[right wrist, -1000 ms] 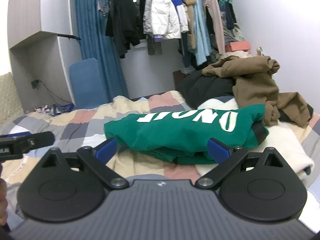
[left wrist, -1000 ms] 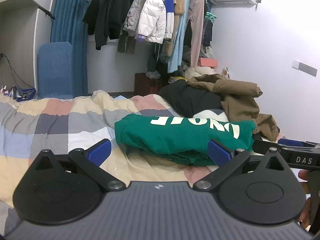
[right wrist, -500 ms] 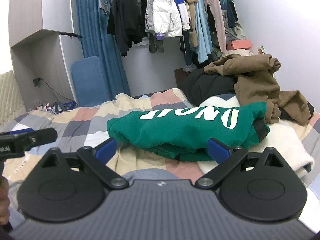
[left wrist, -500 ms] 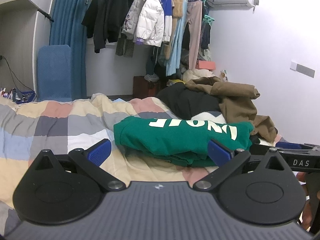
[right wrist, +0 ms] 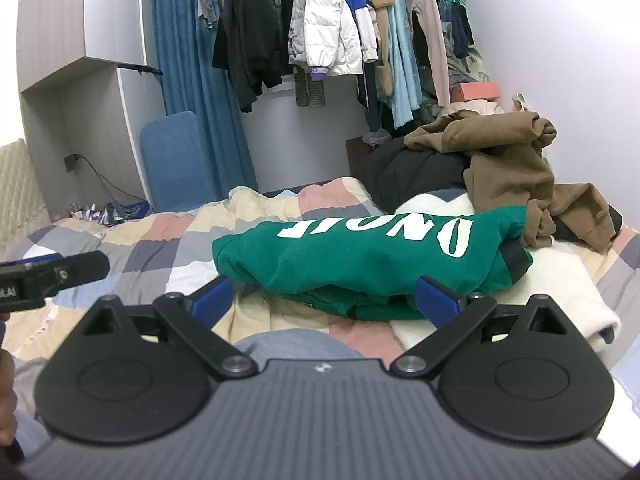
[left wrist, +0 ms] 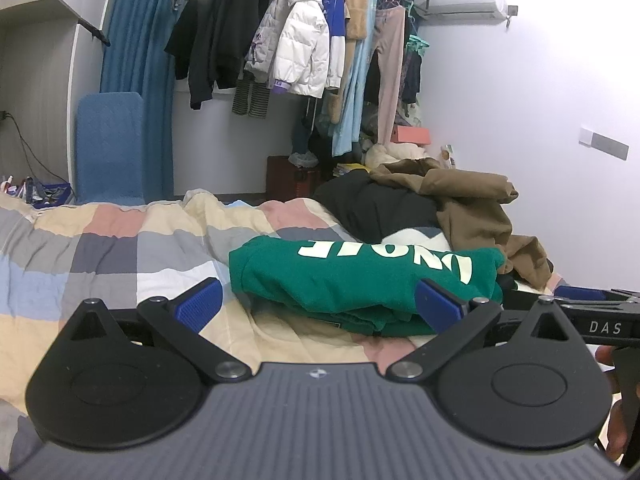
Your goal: Fold large clothes
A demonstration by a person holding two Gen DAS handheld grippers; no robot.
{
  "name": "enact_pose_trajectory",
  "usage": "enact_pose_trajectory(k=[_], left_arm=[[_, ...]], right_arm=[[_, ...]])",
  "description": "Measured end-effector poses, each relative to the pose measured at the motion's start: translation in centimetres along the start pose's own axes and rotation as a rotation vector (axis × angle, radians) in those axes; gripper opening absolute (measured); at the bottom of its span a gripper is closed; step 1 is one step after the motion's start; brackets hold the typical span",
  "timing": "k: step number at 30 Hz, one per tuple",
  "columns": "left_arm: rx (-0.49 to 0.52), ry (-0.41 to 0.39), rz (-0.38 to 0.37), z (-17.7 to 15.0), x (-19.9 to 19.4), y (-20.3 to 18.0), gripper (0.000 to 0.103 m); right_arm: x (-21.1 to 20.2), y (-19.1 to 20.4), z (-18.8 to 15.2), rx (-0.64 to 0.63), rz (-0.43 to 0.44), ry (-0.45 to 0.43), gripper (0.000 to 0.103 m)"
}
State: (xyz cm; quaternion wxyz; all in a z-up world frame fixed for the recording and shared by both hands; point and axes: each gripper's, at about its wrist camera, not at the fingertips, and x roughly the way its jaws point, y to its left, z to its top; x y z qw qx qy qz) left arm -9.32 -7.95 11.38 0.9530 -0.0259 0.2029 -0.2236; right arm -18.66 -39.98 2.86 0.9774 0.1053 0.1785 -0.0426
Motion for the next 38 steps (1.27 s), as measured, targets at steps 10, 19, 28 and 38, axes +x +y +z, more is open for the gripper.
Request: enact_pose_trajectory(k=[10,19,28,38], left_arm=[[-0.002,-0.003,0.008,0.13,-0.07,-0.15,0.103],[-0.008,-0.003,0.005,0.19,-0.10,-0.12,0.103],[-0.026,-0.001,-0.007,0.50,-0.17,-0.20,0.103],[-0.034,-0.004,-0.008,0.67,-0.17,-0.49,0.103]], right_arm=[[0.23,-0.06,-0.30,-0.004,-0.005,0.009,0.099],[0.19,-0.03,-0.39,-0.001,-0.002,0.014,0.099],[0.20,-0.09,-0.17,-0.006,-0.002,0.012,0.099],[0.14,-0.15,-0.11,-0.011,-0.008,0.006,0.099]])
